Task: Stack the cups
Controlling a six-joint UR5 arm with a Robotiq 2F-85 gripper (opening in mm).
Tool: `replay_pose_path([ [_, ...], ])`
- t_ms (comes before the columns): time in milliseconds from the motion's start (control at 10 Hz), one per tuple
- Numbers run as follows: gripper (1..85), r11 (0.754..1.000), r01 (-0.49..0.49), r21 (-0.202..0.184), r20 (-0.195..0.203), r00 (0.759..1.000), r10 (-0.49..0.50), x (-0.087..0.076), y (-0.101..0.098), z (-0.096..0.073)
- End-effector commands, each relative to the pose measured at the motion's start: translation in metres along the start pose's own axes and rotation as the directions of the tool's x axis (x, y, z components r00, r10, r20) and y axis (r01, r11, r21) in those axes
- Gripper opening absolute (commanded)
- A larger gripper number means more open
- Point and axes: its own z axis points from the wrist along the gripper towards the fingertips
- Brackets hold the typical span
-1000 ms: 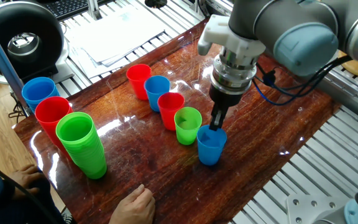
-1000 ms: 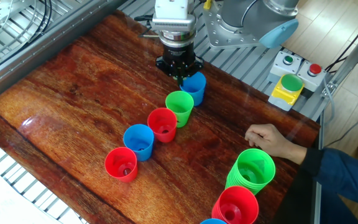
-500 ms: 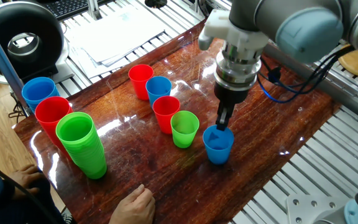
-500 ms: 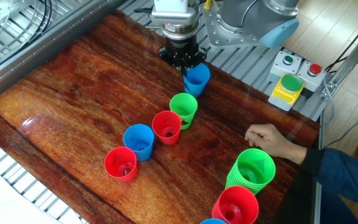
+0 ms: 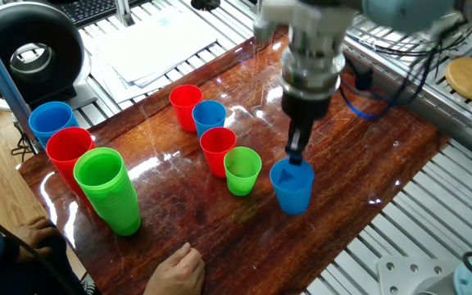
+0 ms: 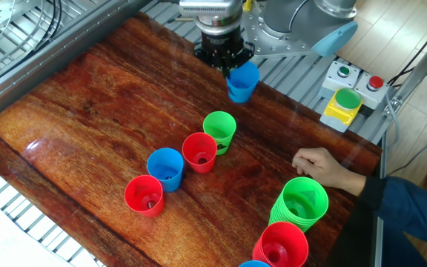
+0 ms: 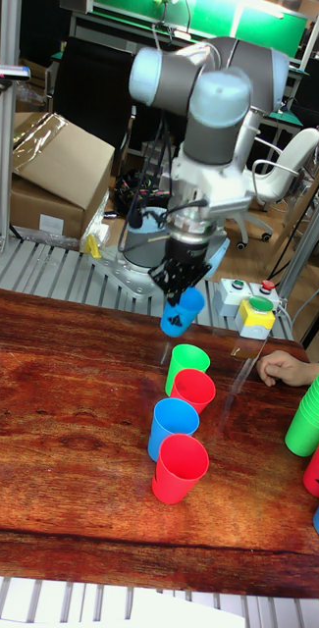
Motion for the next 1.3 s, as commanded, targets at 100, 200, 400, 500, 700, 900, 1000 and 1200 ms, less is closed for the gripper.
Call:
replay_pose_path([
  [100, 1.3, 0.999, 0.036, 0.001, -0.066, 0.997, -0.036, -0.019, 0.005, -0.063],
  [200, 1.3, 0.999, 0.048, 0.018, -0.055, 0.997, -0.047, -0.029, 0.001, -0.067],
  [400, 1.3, 0.994, 0.087, 0.063, -0.013, 0.996, -0.087, -0.057, -0.016, -0.072],
  [500, 1.3, 0.994, 0.088, 0.065, 0.001, 0.996, -0.088, -0.069, -0.019, -0.076],
  [700, 1.3, 0.993, 0.1, 0.066, 0.046, 0.994, -0.103, -0.093, -0.022, -0.082],
  [900, 1.3, 0.993, 0.099, 0.067, 0.089, 0.991, -0.105, -0.112, -0.026, -0.073],
  [1000, 1.3, 0.992, 0.094, 0.081, 0.097, 0.99, -0.102, -0.118, -0.03, -0.066],
  [1200, 1.3, 0.989, 0.097, 0.108, 0.117, 0.987, -0.11, -0.125, -0.039, -0.048],
])
